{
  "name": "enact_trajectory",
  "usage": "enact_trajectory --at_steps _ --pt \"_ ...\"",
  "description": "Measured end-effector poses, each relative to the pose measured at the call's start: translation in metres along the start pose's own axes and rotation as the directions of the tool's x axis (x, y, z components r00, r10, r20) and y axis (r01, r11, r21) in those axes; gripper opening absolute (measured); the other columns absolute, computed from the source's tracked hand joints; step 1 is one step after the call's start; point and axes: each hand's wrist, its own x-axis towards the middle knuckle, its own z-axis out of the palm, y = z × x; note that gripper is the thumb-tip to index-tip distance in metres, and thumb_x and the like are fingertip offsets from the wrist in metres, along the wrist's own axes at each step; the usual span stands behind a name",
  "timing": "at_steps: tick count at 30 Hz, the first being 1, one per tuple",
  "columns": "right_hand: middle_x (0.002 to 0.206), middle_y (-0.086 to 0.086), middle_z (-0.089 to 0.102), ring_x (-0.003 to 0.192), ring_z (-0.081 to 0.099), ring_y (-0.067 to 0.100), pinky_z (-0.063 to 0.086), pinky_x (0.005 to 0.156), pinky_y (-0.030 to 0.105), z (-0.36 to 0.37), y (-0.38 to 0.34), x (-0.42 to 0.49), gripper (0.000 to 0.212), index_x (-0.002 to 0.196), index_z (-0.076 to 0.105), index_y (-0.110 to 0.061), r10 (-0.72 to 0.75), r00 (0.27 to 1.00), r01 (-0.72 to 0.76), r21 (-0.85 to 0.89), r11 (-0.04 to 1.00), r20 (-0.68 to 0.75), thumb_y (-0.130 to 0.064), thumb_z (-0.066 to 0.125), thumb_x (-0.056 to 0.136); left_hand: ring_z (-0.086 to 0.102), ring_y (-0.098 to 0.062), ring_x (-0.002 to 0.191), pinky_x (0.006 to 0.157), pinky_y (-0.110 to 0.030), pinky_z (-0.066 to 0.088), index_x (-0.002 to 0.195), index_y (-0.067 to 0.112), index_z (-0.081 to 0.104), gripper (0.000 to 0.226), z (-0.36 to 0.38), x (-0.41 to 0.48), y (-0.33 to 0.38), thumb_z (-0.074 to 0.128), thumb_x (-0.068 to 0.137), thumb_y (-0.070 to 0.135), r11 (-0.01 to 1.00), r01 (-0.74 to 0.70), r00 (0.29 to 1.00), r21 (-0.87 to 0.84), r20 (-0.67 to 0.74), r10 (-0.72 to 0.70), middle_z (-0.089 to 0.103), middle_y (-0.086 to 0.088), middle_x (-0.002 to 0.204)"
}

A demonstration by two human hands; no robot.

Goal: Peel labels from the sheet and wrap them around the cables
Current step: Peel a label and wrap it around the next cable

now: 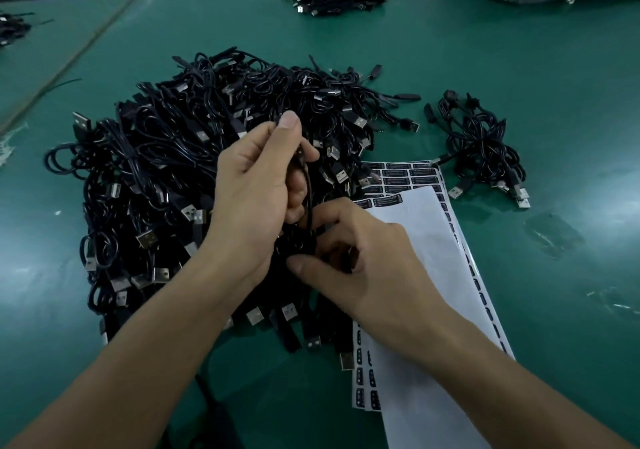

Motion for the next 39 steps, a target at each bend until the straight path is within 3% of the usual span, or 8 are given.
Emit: enact_trajectory --at_steps 5,10,15,23,30,32,36,39 --pt "0.08 -0.004 0.07 0.063 0.063 0.018 0.056 0.056 0.033 -0.018 -0.002 0.008 0.022 0.1 0.066 -0.036 0.086 0.965 -0.045 0.169 0.985 -0.248 -0.015 0.064 0.097 0.051 -0.008 0.05 0.044 -0.022 0.041 0.105 0.018 0.067 0.037 -0.007 0.006 0.006 0.038 0.107 0.042 0.984 0.112 0.993 -0.136 -0.018 -0.116 0.06 0.003 0.061" --pt "0.058 -0.013 0.064 0.042 0.049 0.005 0.041 0.042 0.017 -0.075 0.016 0.034 0.022 0.109 0.069 -0.029 0.103 0.907 -0.178 -0.15 0.973 -0.409 -0.015 0.054 0.102 0.042 -0.008 0.047 0.041 -0.021 0.034 0.104 0.014 0.055 0.012 -0.008 0.007 0.009 0.048 0.104 0.023 0.99 0.091 0.993 -0.103 -0.067 -0.099 0.054 0.006 0.058" --pt "0.092 0.009 0.07 0.102 0.055 0.034 0.042 0.093 0.035 -0.113 0.03 0.061 0.03 0.126 0.063 -0.025 0.121 0.861 -0.37 -0.446 0.815 -0.493 -0.023 0.049 0.1 0.036 -0.008 0.046 0.038 -0.02 0.029 0.1 0.016 0.056 0.01 -0.013 0.008 0.012 0.047 0.105 0.017 0.995 0.062 0.991 -0.082 -0.111 -0.07 0.053 0.007 0.059" --pt "0.13 0.023 0.053 0.117 0.05 0.044 0.047 0.092 0.049 -0.137 0.039 0.077 0.031 0.127 0.066 -0.014 0.203 0.822 -0.534 -0.598 0.597 -0.532 -0.023 0.05 0.102 0.038 -0.006 0.048 0.04 -0.02 0.033 0.101 0.016 0.059 0.016 -0.016 0.014 0.007 0.045 0.105 0.009 0.996 0.056 0.986 -0.064 -0.153 -0.065 0.052 0.008 0.062" --pt "0.13 0.019 0.047 0.122 0.04 0.041 0.035 0.099 0.047 -0.115 0.025 0.076 0.042 0.131 0.062 -0.016 0.117 0.855 -0.495 -0.726 0.478 -0.506 -0.035 0.059 0.094 0.04 -0.006 0.052 0.043 -0.02 0.036 0.099 0.017 0.06 0.018 -0.014 0.014 0.002 0.044 0.104 0.008 0.998 0.047 0.985 -0.049 -0.161 -0.055 0.05 0.008 0.067" --pt "0.127 0.017 0.053 0.118 0.045 0.038 0.037 0.098 0.046 -0.099 0.02 0.077 0.036 0.126 0.064 -0.015 0.06 0.904 -0.392 -0.766 0.51 -0.423 -0.032 0.059 0.095 0.04 -0.005 0.052 0.044 -0.02 0.036 0.097 0.017 0.06 0.019 -0.013 0.013 0.0 0.045 0.104 0.009 0.999 0.045 0.989 -0.008 -0.139 -0.046 0.05 0.01 0.063" --pt "0.1 0.007 0.068 0.092 0.062 0.024 0.052 0.087 0.04 -0.057 0.019 0.084 0.027 0.106 0.07 -0.013 0.089 0.983 -0.17 -0.615 0.77 -0.16 -0.032 0.052 0.101 0.043 -0.002 0.048 0.043 -0.017 0.037 0.092 0.018 0.061 0.019 -0.008 0.011 -0.009 0.048 0.103 0.01 0.981 0.049 0.999 0.186 -0.01 -0.048 0.053 0.013 0.055" --pt "0.077 0.003 0.053 0.074 0.048 0.023 0.036 0.066 0.033 -0.035 0.022 0.094 0.03 0.081 0.053 -0.018 0.116 0.975 -0.198 -0.515 0.834 -0.187 -0.039 0.049 0.101 0.048 -0.001 0.05 0.047 -0.016 0.041 0.091 0.02 0.062 0.016 -0.007 0.011 -0.014 0.052 0.101 0.012 0.954 0.04 0.997 0.298 0.046 -0.056 0.057 0.015 0.056"
